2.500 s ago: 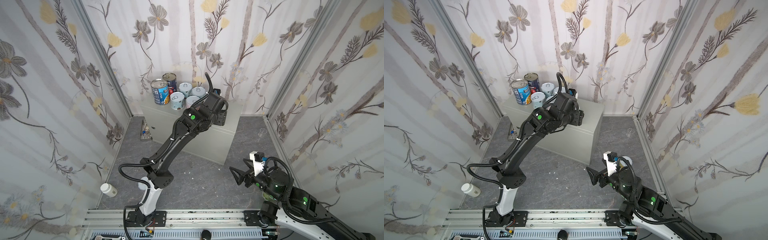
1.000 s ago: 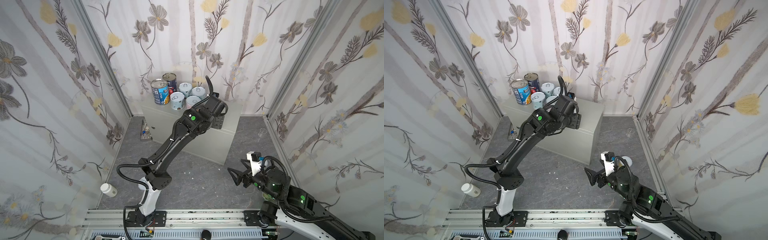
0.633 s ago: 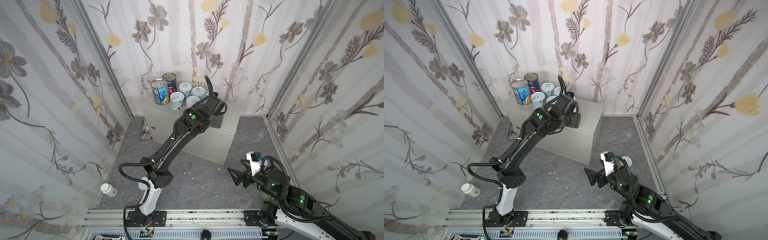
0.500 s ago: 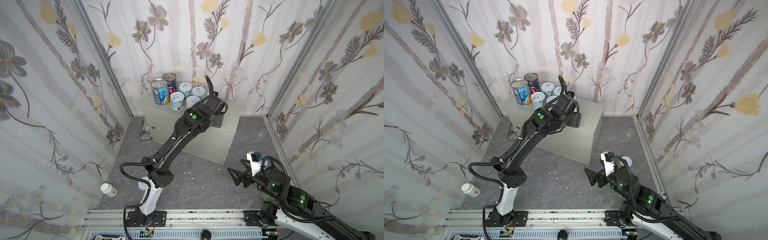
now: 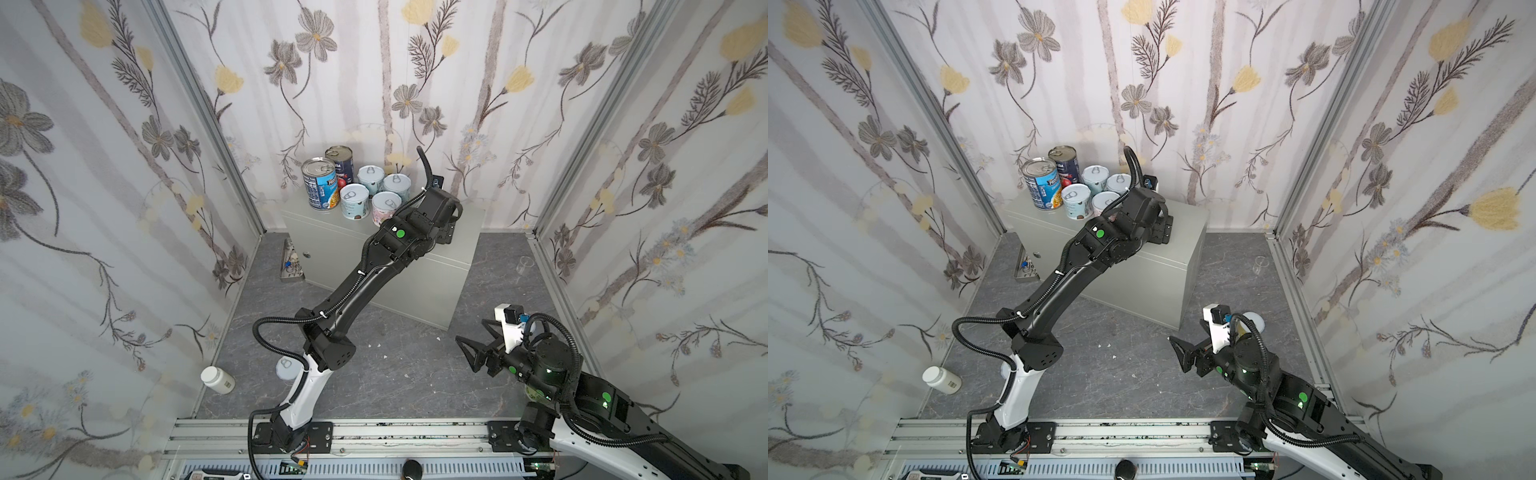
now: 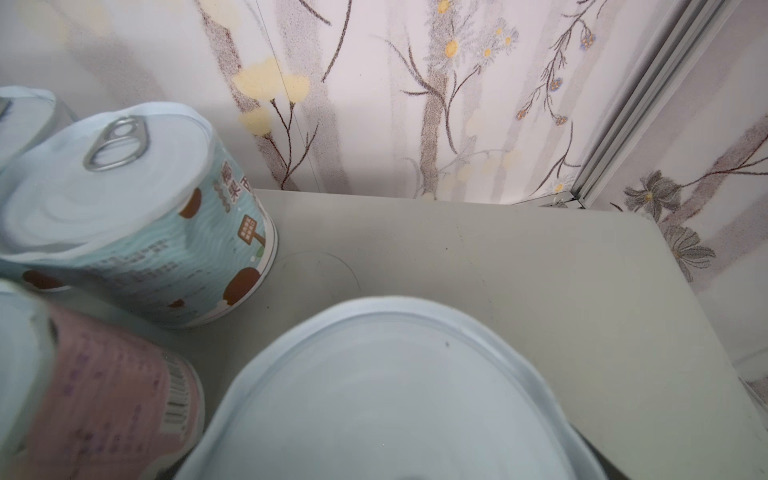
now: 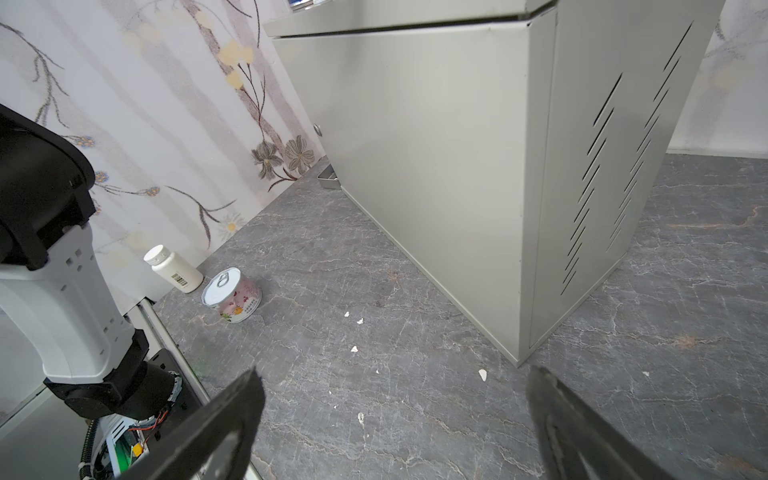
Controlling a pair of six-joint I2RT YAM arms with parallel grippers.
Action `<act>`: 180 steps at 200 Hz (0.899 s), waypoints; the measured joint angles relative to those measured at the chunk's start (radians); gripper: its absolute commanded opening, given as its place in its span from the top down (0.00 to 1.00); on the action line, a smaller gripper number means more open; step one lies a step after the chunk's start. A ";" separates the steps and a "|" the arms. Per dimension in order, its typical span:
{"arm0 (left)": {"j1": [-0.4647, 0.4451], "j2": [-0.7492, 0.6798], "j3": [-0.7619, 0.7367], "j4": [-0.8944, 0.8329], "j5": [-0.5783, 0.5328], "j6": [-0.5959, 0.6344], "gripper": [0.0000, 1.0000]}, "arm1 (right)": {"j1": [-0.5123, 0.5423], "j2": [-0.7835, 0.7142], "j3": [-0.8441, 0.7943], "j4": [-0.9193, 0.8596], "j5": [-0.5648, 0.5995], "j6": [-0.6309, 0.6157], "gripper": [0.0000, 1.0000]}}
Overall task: Place and organize the canned foods onto the counter
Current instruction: 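Open left gripper and lift away while right arm rises toward cabinet top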
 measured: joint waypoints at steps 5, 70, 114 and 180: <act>0.001 0.000 0.000 0.003 0.001 0.000 0.06 | 0.000 -0.002 0.000 0.000 0.000 0.000 0.01; -0.007 -0.031 -0.005 -0.035 0.032 0.009 0.00 | 0.000 -0.016 0.029 -0.002 -0.006 -0.008 0.01; -0.048 -0.140 -0.006 -0.041 0.065 0.017 0.00 | 0.000 -0.019 0.081 -0.019 0.006 -0.011 0.01; -0.095 -0.318 -0.059 -0.006 0.072 0.025 0.00 | 0.000 0.065 0.232 -0.096 0.024 -0.036 0.00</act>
